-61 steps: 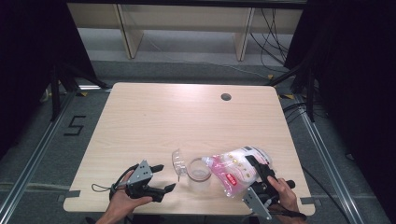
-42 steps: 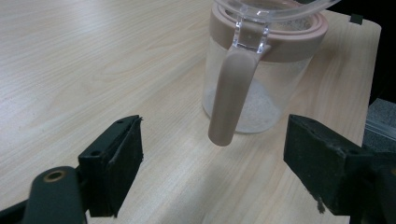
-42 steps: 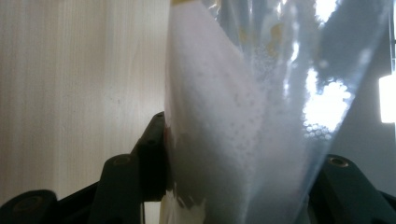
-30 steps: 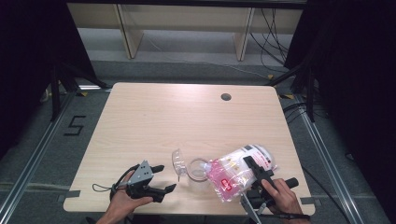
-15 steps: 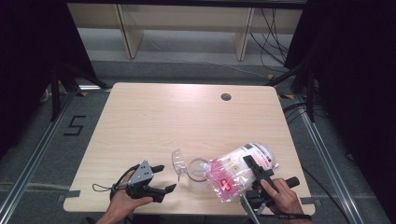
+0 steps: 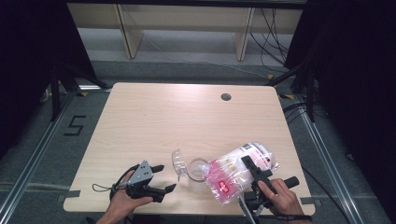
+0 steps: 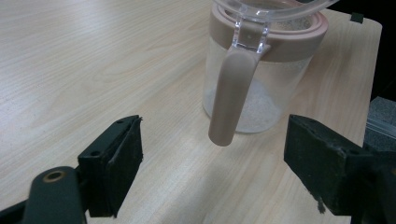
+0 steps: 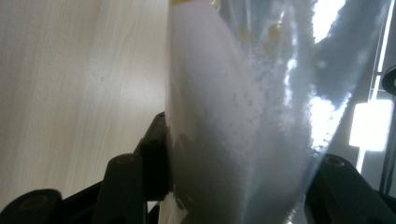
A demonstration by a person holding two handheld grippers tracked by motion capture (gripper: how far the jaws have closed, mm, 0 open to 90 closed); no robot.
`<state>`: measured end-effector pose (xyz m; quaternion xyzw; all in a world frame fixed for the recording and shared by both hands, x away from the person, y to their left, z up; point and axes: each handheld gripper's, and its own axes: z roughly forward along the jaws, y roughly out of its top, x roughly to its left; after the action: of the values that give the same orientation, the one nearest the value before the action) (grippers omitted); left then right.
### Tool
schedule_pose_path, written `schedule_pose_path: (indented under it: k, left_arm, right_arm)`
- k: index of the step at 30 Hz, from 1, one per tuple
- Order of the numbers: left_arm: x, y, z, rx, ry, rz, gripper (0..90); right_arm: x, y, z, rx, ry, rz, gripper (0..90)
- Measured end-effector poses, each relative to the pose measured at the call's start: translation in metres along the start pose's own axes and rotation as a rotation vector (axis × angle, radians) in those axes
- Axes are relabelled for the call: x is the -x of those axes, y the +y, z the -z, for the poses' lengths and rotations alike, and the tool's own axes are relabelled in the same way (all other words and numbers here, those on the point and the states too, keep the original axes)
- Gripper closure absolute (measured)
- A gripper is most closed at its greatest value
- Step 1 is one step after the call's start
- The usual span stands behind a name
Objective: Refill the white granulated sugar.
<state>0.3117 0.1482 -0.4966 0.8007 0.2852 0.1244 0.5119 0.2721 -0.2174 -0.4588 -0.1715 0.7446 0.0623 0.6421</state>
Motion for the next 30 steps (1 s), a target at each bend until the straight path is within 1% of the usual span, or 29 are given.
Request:
schedule_pose_path:
  k: [1,2,3,5,6,7,8,9,10,12,13,14,15,21,22,23,24,25,26,27,28,29,30]
  left_arm:
    - [-0.0001,0.0000,0.0000,-0.001,0.000,-0.001,19.3]
    - [-0.0003,0.0000,0.0000,-0.002,0.000,-0.003,19.2]
    - [-0.0002,0.0001,0.0000,-0.004,0.000,-0.004,19.2]
    - [-0.0001,0.0000,-0.0001,-0.005,0.000,-0.004,19.2]
    - [-0.0002,0.0000,0.0000,-0.005,0.000,-0.005,19.2]
    - [-0.0002,0.0000,0.0000,-0.005,0.000,-0.005,19.2]
    - [-0.0002,0.0000,0.0000,-0.004,0.000,-0.004,19.2]
    - [-0.0003,0.0000,0.0000,-0.004,0.000,-0.005,19.2]
    - [-0.0003,0.0000,0.0000,-0.004,0.000,-0.005,19.2]
    - [-0.0005,0.0000,0.0000,-0.006,0.000,-0.007,19.2]
    - [-0.0007,-0.0001,-0.0002,-0.004,-0.003,-0.006,19.2]
    - [-0.0004,-0.0001,-0.0002,-0.005,-0.002,-0.002,19.3]
    - [-0.0005,-0.0001,-0.0003,-0.005,-0.004,-0.003,19.2]
    - [-0.0006,-0.0002,-0.0004,-0.004,-0.006,-0.002,19.2]
    - [-0.0006,0.0000,-0.0002,-0.008,-0.005,-0.002,19.2]
    - [-0.0007,0.0001,-0.0002,-0.011,-0.007,-0.003,19.2]
    - [-0.0006,0.0000,-0.0002,-0.011,-0.006,-0.003,19.2]
    - [-0.0008,0.0001,-0.0001,-0.015,-0.009,-0.004,19.2]
    - [-0.0016,0.0005,0.0001,-0.016,-0.009,-0.020,19.2]
    - [-0.0015,0.0005,0.0001,-0.016,-0.009,-0.019,19.2]
    - [-0.0016,0.0005,0.0001,-0.015,-0.008,-0.020,19.2]
    - [-0.0015,0.0005,0.0001,-0.015,-0.008,-0.019,19.2]
    - [-0.0015,0.0004,0.0001,-0.014,-0.008,-0.019,19.2]
  right_arm:
    - [0.0022,0.0007,-0.0003,0.005,-0.007,0.030,50.1]
    - [0.0017,0.0008,-0.0009,0.019,-0.040,0.032,50.1]
    - [0.0031,0.0015,-0.0003,0.010,-0.014,0.034,50.2]
    - [0.0019,0.0023,0.0014,-0.009,-0.006,0.003,50.4]
    - [0.0025,0.0023,-0.0002,0.014,-0.017,0.010,50.5]
    - [0.0048,0.0029,-0.0006,0.025,-0.025,0.041,50.6]
    - [0.0053,0.0036,-0.0001,0.013,-0.013,0.051,50.7]
    - [0.0038,0.0042,0.0010,-0.011,0.011,0.037,50.9]
    - [0.0038,0.0042,0.0010,-0.011,0.011,0.037,50.9]
    - [0.0067,0.0041,-0.0001,0.019,-0.019,0.079,51.3]
    - [0.0067,0.0041,-0.0001,0.019,-0.019,0.079,51.3]
    - [0.0084,0.0040,0.0006,0.019,-0.021,0.107,51.6]
    - [0.0094,0.0043,0.0012,0.010,-0.016,0.112,51.7]
    - [0.0096,0.0043,0.0011,0.007,-0.013,0.113,52.5]
    - [0.0066,0.0040,0.0013,-0.011,0.001,0.081,52.6]
    - [0.0075,0.0046,0.0015,-0.011,-0.002,0.095,52.7]
    - [0.0090,0.0049,0.0006,0.004,-0.010,0.118,52.8]
    - [0.0085,0.0050,0.0007,0.001,-0.010,0.111,52.9]
    - [0.0080,0.0050,0.0002,0.010,-0.023,0.109,53.0]
    - [0.0053,0.0050,0.0014,-0.014,-0.017,0.080,53.1]
    - [0.0045,0.0052,0.0016,-0.016,-0.019,0.075,53.1]
    - [0.0070,0.0061,0.0003,0.002,-0.023,0.111,53.2]
    - [0.0069,0.0070,0.0011,-0.011,-0.013,0.110,53.3]
